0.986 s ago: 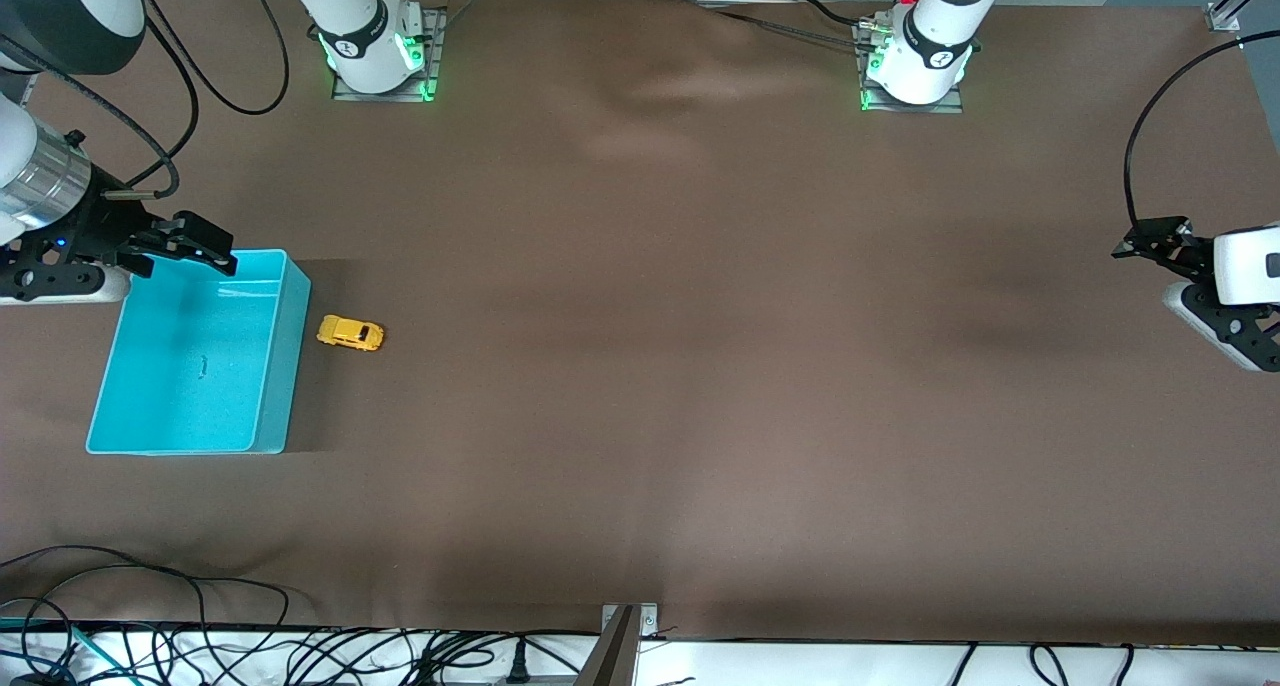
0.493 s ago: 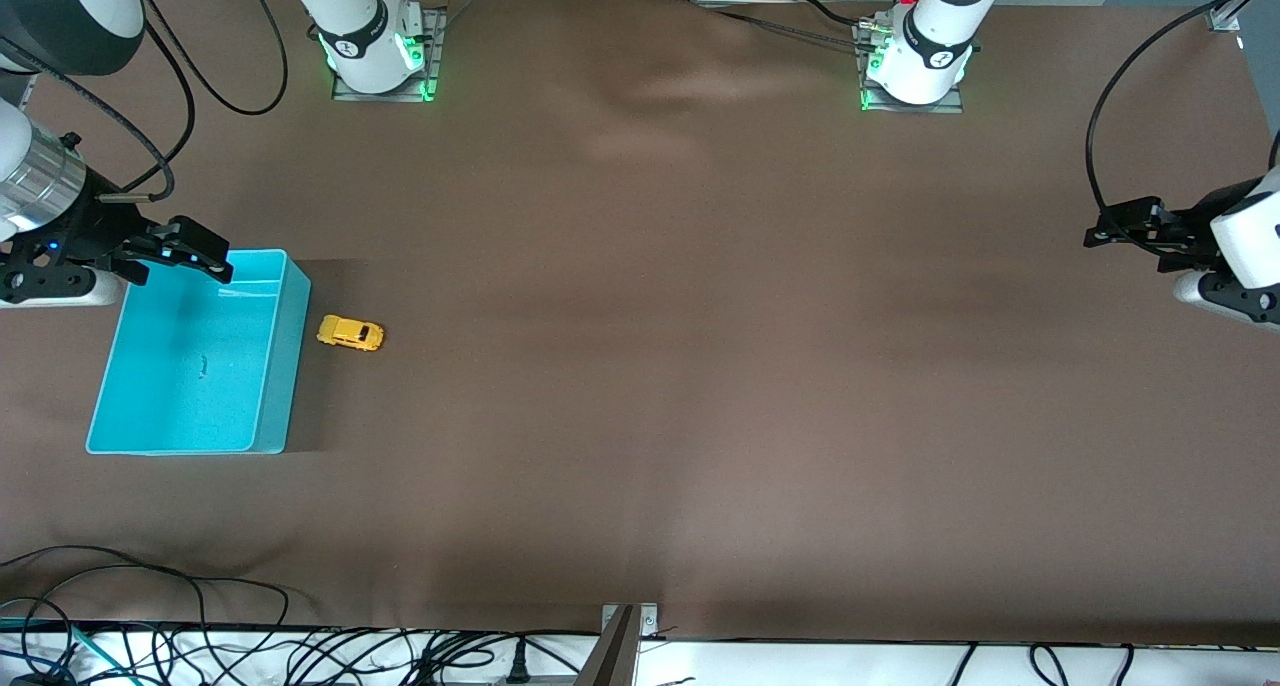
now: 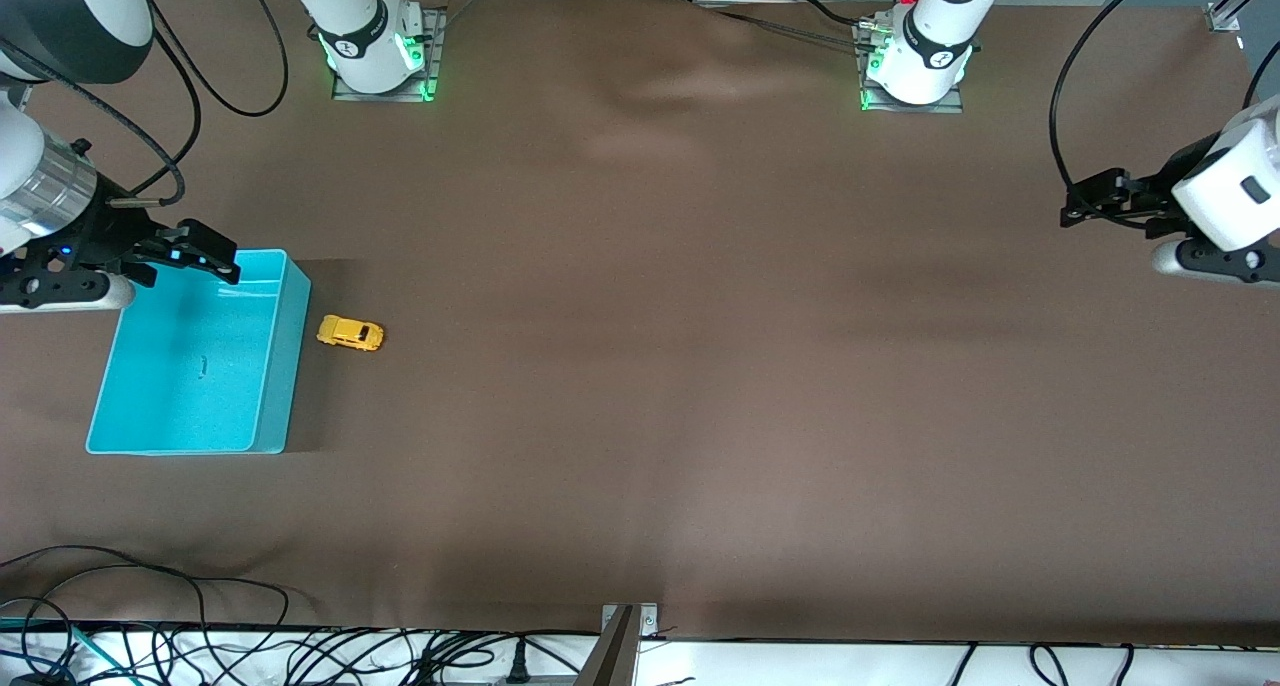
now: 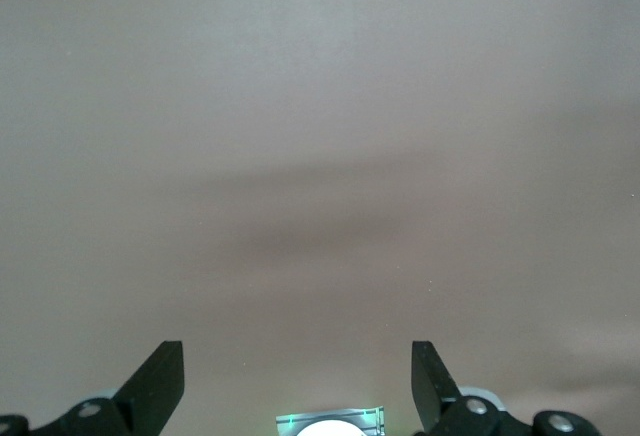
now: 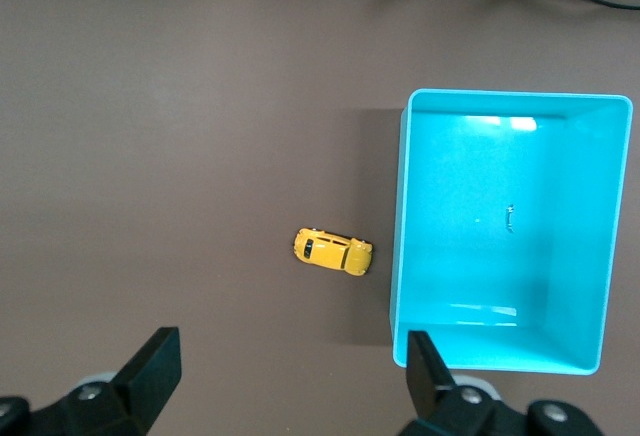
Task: Wind up and store yellow beetle car
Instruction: 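Raise the left gripper away while the right gripper moves toward the car, then lower the right gripper onto the yellow car and close it, then lift the car with the right gripper over the teal bin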
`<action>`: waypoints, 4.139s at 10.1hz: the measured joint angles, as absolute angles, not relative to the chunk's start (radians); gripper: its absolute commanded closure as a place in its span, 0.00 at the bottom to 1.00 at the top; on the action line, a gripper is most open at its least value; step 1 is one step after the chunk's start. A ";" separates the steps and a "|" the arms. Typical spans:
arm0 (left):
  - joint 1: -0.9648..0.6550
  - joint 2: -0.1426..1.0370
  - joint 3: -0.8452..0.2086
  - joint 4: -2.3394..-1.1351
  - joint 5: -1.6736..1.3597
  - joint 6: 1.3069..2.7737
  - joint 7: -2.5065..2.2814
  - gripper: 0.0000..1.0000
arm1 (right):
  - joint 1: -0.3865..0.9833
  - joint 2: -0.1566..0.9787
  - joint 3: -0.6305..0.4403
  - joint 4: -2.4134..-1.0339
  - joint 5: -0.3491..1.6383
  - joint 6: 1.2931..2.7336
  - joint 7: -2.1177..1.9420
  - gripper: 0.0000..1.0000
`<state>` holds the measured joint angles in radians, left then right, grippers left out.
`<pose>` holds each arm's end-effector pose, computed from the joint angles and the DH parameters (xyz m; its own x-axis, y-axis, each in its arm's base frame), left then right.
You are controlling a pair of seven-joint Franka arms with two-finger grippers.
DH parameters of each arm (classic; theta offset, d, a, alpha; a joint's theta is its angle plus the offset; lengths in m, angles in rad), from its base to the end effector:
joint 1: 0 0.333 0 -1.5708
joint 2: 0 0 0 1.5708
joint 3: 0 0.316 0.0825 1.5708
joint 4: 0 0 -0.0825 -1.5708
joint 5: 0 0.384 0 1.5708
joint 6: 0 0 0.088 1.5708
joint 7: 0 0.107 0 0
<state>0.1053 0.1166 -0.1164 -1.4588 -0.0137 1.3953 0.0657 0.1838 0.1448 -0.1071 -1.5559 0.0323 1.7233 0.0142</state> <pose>0.5703 -0.0040 0.5974 0.9811 -0.0805 -0.1761 -0.0748 -0.9964 0.0388 0.6066 0.0538 0.5613 0.9980 0.0590 0.0232 0.0594 -0.9981 -0.0169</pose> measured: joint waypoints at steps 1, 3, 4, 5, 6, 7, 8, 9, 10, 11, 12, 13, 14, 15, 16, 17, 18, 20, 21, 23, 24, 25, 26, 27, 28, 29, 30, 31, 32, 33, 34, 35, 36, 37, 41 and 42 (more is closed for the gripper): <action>0.087 0.068 -0.078 -1.518 -0.018 1.438 0.066 0.00 | 0.190 0.148 -0.101 -1.556 0.032 1.721 0.014 0.00; 0.067 -0.013 -0.042 -1.606 -0.021 1.472 0.067 0.00 | 0.192 0.154 -0.097 -1.556 0.032 1.721 0.014 0.00; 0.066 -0.036 -0.042 -1.614 -0.030 1.471 0.067 0.00 | 0.192 0.156 -0.097 -1.556 0.032 1.720 0.014 0.00; 0.066 -0.050 -0.042 -1.612 -0.047 1.471 0.067 0.00 | 0.192 0.159 -0.097 -1.556 0.032 1.720 0.012 0.00; 0.066 -0.059 -0.041 -1.608 -0.052 1.471 0.067 0.00 | 0.193 0.160 -0.097 -1.556 0.032 1.720 0.010 0.00; 0.066 -0.061 -0.037 -1.604 -0.052 1.471 0.066 0.00 | 0.193 0.160 -0.097 -1.556 0.032 1.719 0.010 0.00; 0.067 -0.060 -0.033 -1.604 -0.052 1.471 0.066 0.00 | 0.194 0.160 -0.097 -1.556 0.032 1.717 0.010 0.00; 0.067 -0.059 -0.028 -1.604 -0.052 1.471 0.066 0.00 | 0.195 0.160 -0.097 -1.556 0.032 1.714 0.008 0.00; 0.071 -0.058 -0.020 -1.604 -0.052 1.471 0.063 0.00 | 0.195 0.160 -0.097 -1.557 0.032 1.712 -0.003 0.00; 0.084 -0.058 -0.001 -1.603 -0.052 1.471 0.064 0.00 | 0.195 0.160 -0.097 -1.563 0.032 1.715 -0.042 0.00; 0.094 -0.057 0.011 -1.602 -0.052 1.471 0.065 0.00 | 0.194 0.160 -0.096 -1.587 0.034 1.741 -0.106 0.00; 0.094 -0.052 0.008 -1.602 -0.052 1.471 0.065 0.00 | 0.189 0.161 -0.091 -1.634 0.035 1.798 -0.190 0.00; 0.091 -0.046 -0.004 -1.602 -0.052 1.471 0.064 0.00 | 0.174 0.162 -0.076 -1.688 0.035 1.862 -0.272 0.00; 0.089 -0.041 -0.013 -1.602 -0.052 1.471 0.063 0.00 | 0.156 0.163 -0.054 -1.744 0.035 1.925 -0.348 0.00; 0.089 -0.039 -0.016 -1.602 -0.052 1.471 0.063 0.00 | 0.134 0.165 -0.023 -1.801 0.035 1.979 -0.416 0.00; 0.089 -0.038 -0.016 -1.602 -0.052 1.471 0.063 0.00 | 0.113 0.165 0.011 -1.855 0.035 2.023 -0.489 0.00; 0.089 -0.037 -0.016 -1.602 -0.052 1.471 0.063 0.00 | 0.091 0.166 0.045 -1.910 0.035 2.065 -0.575 0.00; 0.089 -0.037 -0.017 -1.601 -0.052 1.471 0.063 0.00 | 0.046 0.182 0.085 -2.028 0.035 2.201 -0.730 0.00; 0.089 -0.037 -0.024 -1.601 -0.052 1.471 0.064 0.00 | 0.023 0.201 0.099 -2.074 0.035 2.264 -0.795 0.00; 0.089 -0.037 -0.048 -1.601 -0.052 1.471 0.063 0.00 | -0.013 0.244 0.115 -2.107 0.035 2.336 -0.942 0.00; 0.089 -0.037 -0.056 -1.600 -0.052 1.471 0.063 0.00 | -0.028 0.267 0.119 -2.107 0.035 2.359 -1.000 0.00; 0.088 -0.037 -0.067 -1.599 -0.052 1.471 0.063 0.00 | -0.039 0.289 0.125 -2.107 0.035 2.376 -1.044 0.00; 0.088 -0.037 -0.074 -1.597 -0.052 1.471 0.063 0.00 | -0.044 0.309 0.133 -2.107 0.035 2.384 -1.072 0.00; 0.088 -0.037 -0.078 -1.596 -0.052 1.471 0.063 0.00 | -0.045 0.323 0.144 -2.108 0.035 2.387 -1.083 0.00; 0.089 -0.037 -0.078 -1.596 -0.052 1.471 0.063 0.00 | -0.046 0.332 0.153 -2.108 0.035 2.387 -1.099 0.00; 0.090 -0.037 -0.076 -1.596 -0.052 1.471 0.063 0.00 | -0.051 0.337 0.160 -2.110 0.035 2.388 -1.126 0.00; 0.092 -0.037 -0.074 -1.596 -0.052 1.471 0.063 0.00 | -0.062 0.345 0.162 -2.111 0.035 2.396 -1.171 0.00; 0.093 -0.037 -0.072 -1.596 -0.052 1.471 0.063 0.00 | -0.080 0.360 0.163 -2.114 0.035 2.418 -1.230 0.00; 0.093 -0.037 -0.071 -1.596 -0.052 1.471 0.063 0.00 | -0.099 0.385 0.164 -2.117 0.035 2.452 -1.288 0.00; 0.093 -0.037 -0.072 -1.596 -0.052 1.471 0.063 0.00 | -0.115 0.415 0.164 -2.118 0.035 2.490 -1.333 0.00; 0.093 -0.037 -0.072 -1.596 -0.052 1.471 0.063 0.00 | -0.124 0.442 0.164 -2.118 0.035 2.523 -1.356 0.00; 0.093 -0.037 -0.072 -1.596 -0.052 1.471 0.063 0.00 | -0.125 0.456 0.166 -2.118 0.035 2.538 -1.363 0.12; 0.093 -0.037 -0.072 -1.596 -0.052 1.471 0.063 0.00 | -0.125 0.461 0.169 -2.118 0.035 2.540 -1.364 0.45; 0.093 -0.037 -0.072 -1.596 -0.052 1.471 0.063 0.00 | -0.125 0.461 0.171 -2.118 0.035 2.540 -1.372 0.75; 0.093 -0.037 -0.072 -1.596 -0.052 1.471 0.063 0.00 | -0.125 0.458 0.172 -2.121 0.035 2.535 -1.401 1.00; 0.093 -0.037 -0.073 -1.596 -0.052 1.471 0.063 0.00 | -0.125 0.457 0.173 -2.122 0.035 2.529 -1.402 1.00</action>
<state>0.0933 -0.0369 -0.0729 -1.5960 -0.0520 1.4712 0.0632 -0.1250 0.4569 0.1725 -2.1219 0.0347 2.5288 -1.4015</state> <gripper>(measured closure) 0.000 0.551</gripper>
